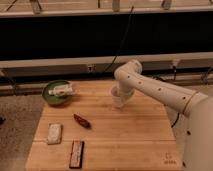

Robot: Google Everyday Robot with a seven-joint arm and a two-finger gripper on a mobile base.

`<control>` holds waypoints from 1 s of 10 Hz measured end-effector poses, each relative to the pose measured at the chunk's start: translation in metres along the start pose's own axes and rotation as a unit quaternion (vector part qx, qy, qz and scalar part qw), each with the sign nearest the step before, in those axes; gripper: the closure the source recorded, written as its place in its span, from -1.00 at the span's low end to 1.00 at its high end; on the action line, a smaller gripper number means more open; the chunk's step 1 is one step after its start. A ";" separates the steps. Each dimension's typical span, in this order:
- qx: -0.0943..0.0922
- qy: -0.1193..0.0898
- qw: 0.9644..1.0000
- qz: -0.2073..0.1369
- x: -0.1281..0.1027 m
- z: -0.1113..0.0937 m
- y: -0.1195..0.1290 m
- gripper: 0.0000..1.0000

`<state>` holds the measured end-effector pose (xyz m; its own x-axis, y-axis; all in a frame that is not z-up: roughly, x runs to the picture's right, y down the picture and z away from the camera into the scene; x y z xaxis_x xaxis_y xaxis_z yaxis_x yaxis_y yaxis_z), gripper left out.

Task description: Pick up the ceramic cup

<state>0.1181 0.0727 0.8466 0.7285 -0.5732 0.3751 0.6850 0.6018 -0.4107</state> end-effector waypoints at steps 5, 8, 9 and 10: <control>-0.002 0.002 1.000 -0.027 -0.003 -0.034 -0.004 0.96; -0.002 0.002 0.999 -0.041 -0.004 -0.051 -0.006 0.96; -0.004 0.002 0.999 -0.046 -0.006 -0.052 -0.005 0.96; -0.005 0.002 0.999 -0.051 -0.006 -0.053 -0.005 0.96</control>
<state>0.1097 0.0436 0.8019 0.6548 -0.6340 0.4115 0.7556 0.5345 -0.3788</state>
